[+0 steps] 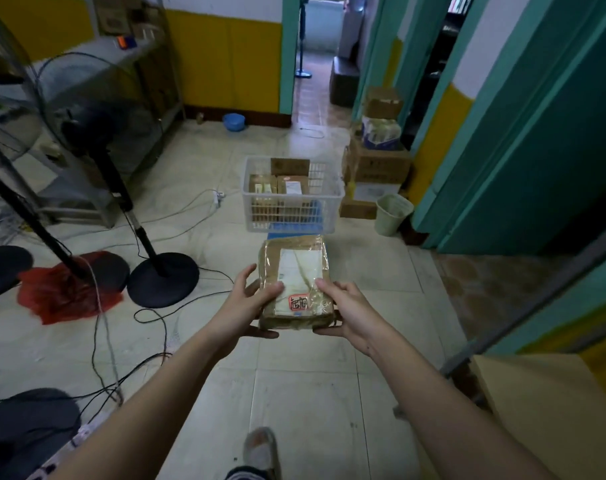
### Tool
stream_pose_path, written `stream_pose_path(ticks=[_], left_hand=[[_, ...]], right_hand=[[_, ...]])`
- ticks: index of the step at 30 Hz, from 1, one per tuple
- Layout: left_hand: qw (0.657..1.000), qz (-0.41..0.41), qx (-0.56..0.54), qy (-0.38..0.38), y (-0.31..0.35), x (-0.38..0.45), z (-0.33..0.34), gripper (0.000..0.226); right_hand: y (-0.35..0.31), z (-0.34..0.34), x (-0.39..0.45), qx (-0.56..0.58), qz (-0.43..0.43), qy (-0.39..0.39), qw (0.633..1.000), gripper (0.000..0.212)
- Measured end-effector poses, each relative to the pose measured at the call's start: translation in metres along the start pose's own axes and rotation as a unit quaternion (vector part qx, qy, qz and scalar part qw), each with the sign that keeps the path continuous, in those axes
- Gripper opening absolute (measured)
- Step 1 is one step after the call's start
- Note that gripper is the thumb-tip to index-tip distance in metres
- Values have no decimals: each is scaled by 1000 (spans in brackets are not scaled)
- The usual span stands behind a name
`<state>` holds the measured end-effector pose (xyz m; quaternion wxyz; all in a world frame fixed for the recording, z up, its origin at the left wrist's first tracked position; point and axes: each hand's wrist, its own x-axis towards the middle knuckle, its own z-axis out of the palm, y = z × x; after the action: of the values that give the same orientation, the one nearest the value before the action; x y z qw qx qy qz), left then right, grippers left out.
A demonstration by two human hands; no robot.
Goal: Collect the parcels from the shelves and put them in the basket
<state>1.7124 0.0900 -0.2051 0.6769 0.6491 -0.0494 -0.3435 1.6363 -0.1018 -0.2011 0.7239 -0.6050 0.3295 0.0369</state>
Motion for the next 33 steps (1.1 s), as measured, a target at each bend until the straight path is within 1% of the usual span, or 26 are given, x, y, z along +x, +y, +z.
stream_pose_path(ticks=[3,5,10,13,18,21,23,25,28,31,33], left_hand=[[1000,-4,-5,2,18,64,-3,73],[1000,0,0,0,34,107,-5,74],[999,-23,30,-3,66,206,-2,77],[998,-52,40,-6,84,272,1,76],[994,-95,44,-1,112,383,14,70],[988,-143,56,-5,134,441,18,75],[986,-157,52,-6,149,478,16,79],[986,-159,41,7,162,510,12,77],[987,-150,12,49,174,555,-3,77],[987,-122,5,100,174,597,-27,68],[985,-121,7,120,170,625,-48,64]], right_hand=[[-28,-4,55,-1,2,11,1000,44],[-43,-5,91,21,-1,24,999,42],[-76,-16,177,62,10,46,997,36],[-103,-29,237,62,0,56,996,32],[-144,-54,346,47,11,52,998,29],[-173,-65,400,34,41,48,997,29],[-190,-68,438,18,56,33,998,29],[-211,-68,473,18,68,19,997,32],[-235,-54,529,22,97,-5,995,35],[-247,-30,581,17,119,-29,992,36],[-251,-9,613,5,133,-34,990,34]])
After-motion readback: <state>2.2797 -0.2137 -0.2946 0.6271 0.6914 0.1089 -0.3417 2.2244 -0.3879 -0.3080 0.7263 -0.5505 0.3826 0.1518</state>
